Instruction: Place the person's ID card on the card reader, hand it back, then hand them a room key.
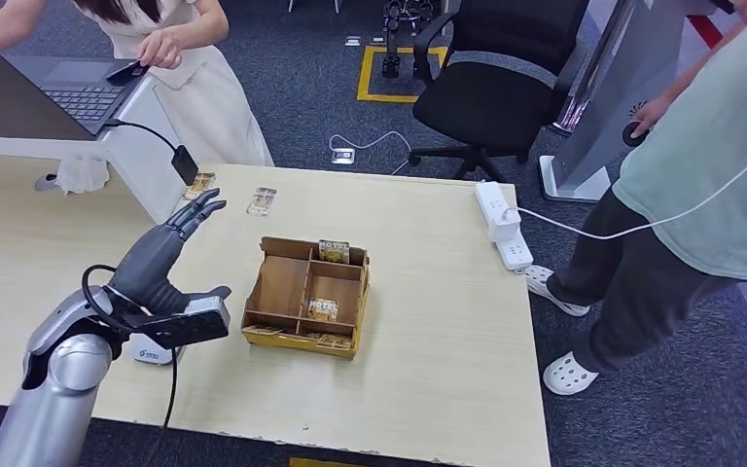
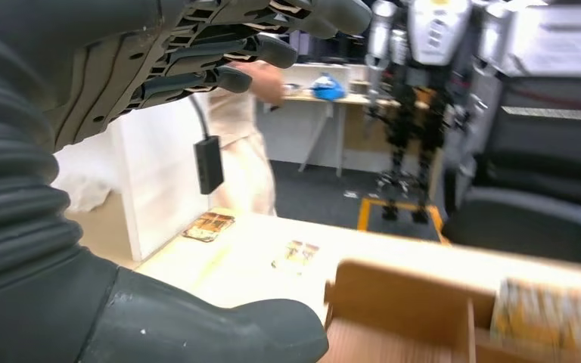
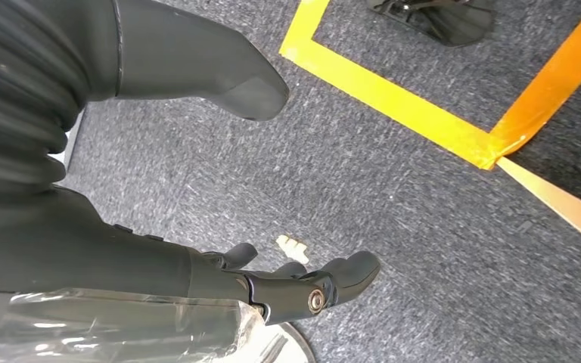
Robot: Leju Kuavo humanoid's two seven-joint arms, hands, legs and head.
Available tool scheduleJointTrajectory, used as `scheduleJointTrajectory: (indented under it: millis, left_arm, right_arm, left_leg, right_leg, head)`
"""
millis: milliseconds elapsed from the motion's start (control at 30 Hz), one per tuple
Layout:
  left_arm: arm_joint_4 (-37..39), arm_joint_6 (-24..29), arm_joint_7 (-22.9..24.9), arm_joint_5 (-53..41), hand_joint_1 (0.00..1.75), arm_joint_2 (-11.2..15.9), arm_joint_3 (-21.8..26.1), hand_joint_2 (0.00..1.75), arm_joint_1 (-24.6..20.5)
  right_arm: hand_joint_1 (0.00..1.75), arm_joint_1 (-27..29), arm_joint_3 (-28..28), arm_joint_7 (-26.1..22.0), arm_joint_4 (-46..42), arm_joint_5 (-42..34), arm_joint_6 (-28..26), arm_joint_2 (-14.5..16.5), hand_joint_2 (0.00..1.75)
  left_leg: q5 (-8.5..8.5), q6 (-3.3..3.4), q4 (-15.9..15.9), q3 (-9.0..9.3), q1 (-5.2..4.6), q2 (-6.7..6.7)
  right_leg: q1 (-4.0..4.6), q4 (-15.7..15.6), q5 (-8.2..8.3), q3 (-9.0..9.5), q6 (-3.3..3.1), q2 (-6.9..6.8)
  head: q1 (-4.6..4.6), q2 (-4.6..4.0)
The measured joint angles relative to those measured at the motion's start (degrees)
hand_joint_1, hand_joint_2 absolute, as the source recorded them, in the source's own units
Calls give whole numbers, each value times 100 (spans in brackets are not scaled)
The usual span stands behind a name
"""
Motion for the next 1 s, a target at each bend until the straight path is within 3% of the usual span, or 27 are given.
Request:
scheduleJointTrajectory:
  millis: [267,433,567,733,1000]
  left_arm:
    - [-294,-331,-56,110,0,1536,-1678,175,-184]
    - [-432,-171,66,23,0,2012,-2573,175,-307]
    - [-486,136,395,-500,0,2089,-3020,175,-320]
    - [-515,551,944,-1202,0,1801,-3423,175,-173]
    - [-521,611,1039,-1309,0,1562,-3631,175,-64]
  right_arm:
    - [0,12,-182,-164,7,150,-12,10,175]
    - [0,13,-203,-167,15,188,-4,13,175]
    - [0,15,-210,-76,32,86,-26,13,175]
    - [0,20,-189,163,26,-251,-66,15,175]
    - [0,19,-169,206,15,-316,-66,15,175]
  left_leg:
    - [2,-2,0,0,0,-1]
    - [2,-2,0,0,0,-1]
    - [2,-2,0,-1,-2,-2]
    - [1,-2,0,-1,-2,-2]
    - [2,-3,0,-1,-1,-3]
  right_leg:
    - [0,1,3,1,-4,-1]
    - [0,1,4,2,-4,-1]
    - [-1,1,3,2,-4,-2]
    - [-2,1,4,2,-4,-2]
    - [0,1,4,2,-4,-3]
  head:
    - [1,0]
    - [1,0]
    - [1,0]
    - [1,0]
    - [1,0]
